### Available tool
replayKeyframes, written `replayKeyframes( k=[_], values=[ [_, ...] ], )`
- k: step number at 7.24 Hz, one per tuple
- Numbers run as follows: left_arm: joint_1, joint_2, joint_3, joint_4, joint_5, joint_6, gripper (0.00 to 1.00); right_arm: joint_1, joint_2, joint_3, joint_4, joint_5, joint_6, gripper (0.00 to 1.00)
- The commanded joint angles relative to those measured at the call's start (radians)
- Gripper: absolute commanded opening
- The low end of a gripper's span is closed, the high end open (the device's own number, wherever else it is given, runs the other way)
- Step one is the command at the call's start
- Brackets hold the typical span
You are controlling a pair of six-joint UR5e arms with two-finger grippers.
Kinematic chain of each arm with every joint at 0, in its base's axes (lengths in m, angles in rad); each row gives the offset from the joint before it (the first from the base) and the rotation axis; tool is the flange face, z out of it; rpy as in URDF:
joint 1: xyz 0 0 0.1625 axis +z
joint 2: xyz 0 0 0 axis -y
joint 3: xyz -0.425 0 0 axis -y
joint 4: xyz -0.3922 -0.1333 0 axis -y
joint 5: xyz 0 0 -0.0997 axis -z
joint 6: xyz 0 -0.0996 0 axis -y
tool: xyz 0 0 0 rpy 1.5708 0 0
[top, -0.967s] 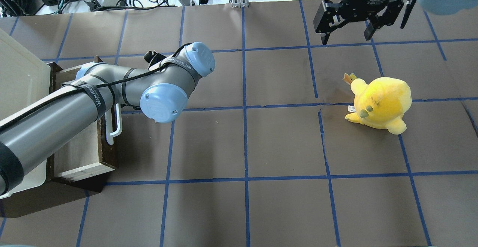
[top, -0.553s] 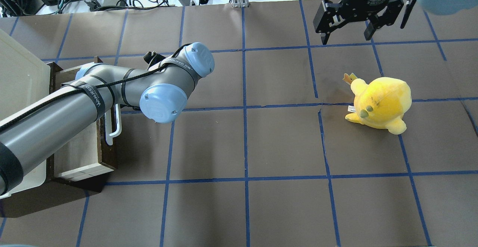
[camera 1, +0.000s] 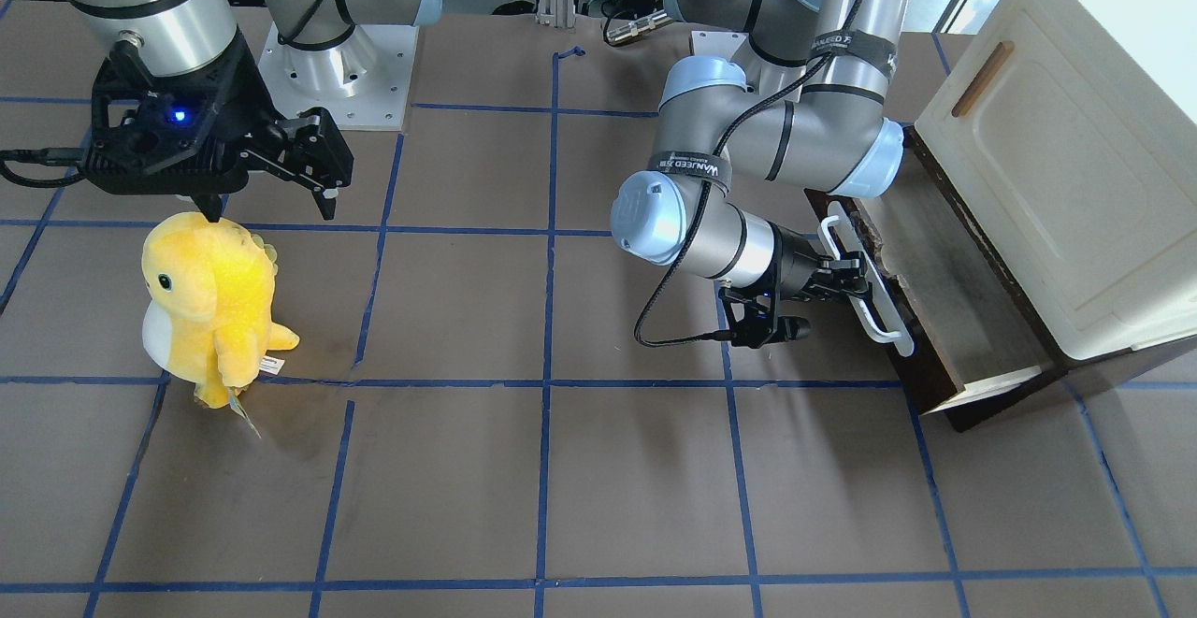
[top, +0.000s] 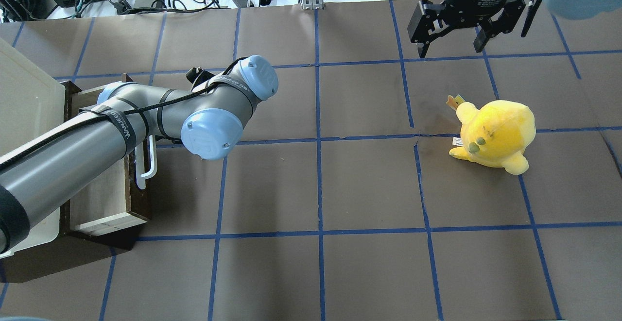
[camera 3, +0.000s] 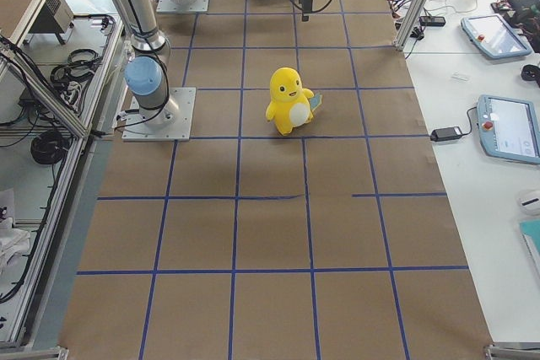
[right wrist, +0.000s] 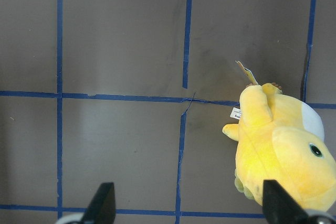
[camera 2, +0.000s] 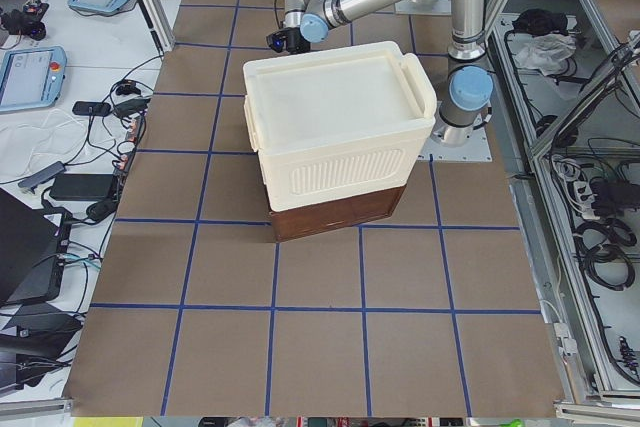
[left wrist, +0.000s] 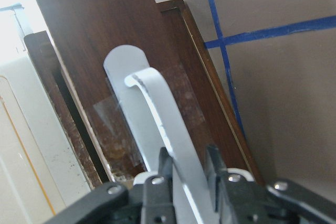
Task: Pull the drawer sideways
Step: 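Keep pulling the drawer outward with the left gripper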
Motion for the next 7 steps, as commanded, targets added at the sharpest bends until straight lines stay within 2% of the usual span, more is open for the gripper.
replayKeyframes(
  k=[1,2,4,6,7],
  values=[
    [0.001,0.002,0.0,0.0,0.003,0.001,0.25,0.0,0.0,0.0,0.0,0.0,-0.001,1.0],
    [0.001,0.002,0.0,0.0,0.003,0.001,0.28,0.0,0.0,0.0,0.0,0.0,0.0,1.0],
    [0.001,0.002,-0.002,0.0,0.004,0.001,0.41,0.0,0.0,0.0,0.0,0.0,0.0,1.0],
    [0.002,0.002,-0.012,0.0,0.004,-0.009,0.7,0.0,0.0,0.0,0.0,0.0,0.0,1.0],
    [0.001,0.002,-0.012,0.001,0.006,-0.007,0.76,0.0,0.0,0.0,0.0,0.0,0.0,1.0]
  ],
)
